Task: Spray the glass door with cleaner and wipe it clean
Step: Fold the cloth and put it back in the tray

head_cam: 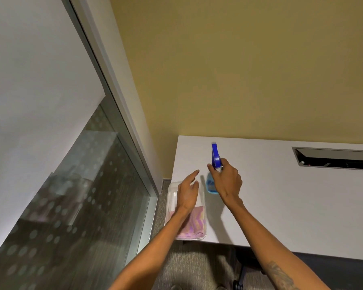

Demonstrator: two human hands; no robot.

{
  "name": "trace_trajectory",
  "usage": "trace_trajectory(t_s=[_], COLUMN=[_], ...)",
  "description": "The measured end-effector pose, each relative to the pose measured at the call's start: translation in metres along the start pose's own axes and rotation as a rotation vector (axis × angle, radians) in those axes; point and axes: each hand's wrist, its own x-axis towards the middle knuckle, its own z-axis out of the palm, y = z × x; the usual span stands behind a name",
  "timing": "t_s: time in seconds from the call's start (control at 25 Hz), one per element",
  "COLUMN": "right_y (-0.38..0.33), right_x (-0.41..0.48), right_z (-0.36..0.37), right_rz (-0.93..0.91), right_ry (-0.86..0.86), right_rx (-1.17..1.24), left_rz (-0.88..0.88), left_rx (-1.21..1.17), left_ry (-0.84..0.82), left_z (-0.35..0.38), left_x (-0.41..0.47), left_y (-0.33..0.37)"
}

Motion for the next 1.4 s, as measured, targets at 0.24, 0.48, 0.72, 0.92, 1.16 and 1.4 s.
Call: trace_trajectory(t_s=[0.24, 0.48, 0.72, 0.92, 1.16, 1.4], right_y=[-0.049, -0.028, -0.007, 0.004, 0.004, 0.012], right_x=[-0.009, -0.028, -0.042, -0.045, -0.041, -0.059], right_z=[-0.003, 0.058, 0.096, 0.108, 0.114, 0.103], right_rz=[-0.049, 0.005, 0.048, 0.082, 0.126, 0.124], right_ry=[-0.062, -0.232, -0.312, -0.278, -0.279, -0.256], right_rx=[0.079, 0.157, 0.096, 0.082, 0.114, 0.181], left_rz=[0.108, -0.115, -0.173, -0.216, -0.247, -0.246], left_rx=[-0.008, 0.096, 0.158, 0.171, 0.155, 0.133], left_ry=[0.097, -0.027, -0.227, -0.278, -0.281, -0.256], left_z=[-0.043, -0.073, -0.076, -0.077, -0.086, -0.087], left_x=[-0.008, -0.013, -0.016, -0.01, -0.007, -0.021], left_y=[0.005, -0.032, -0.033, -0.049, -0.056, -0.047])
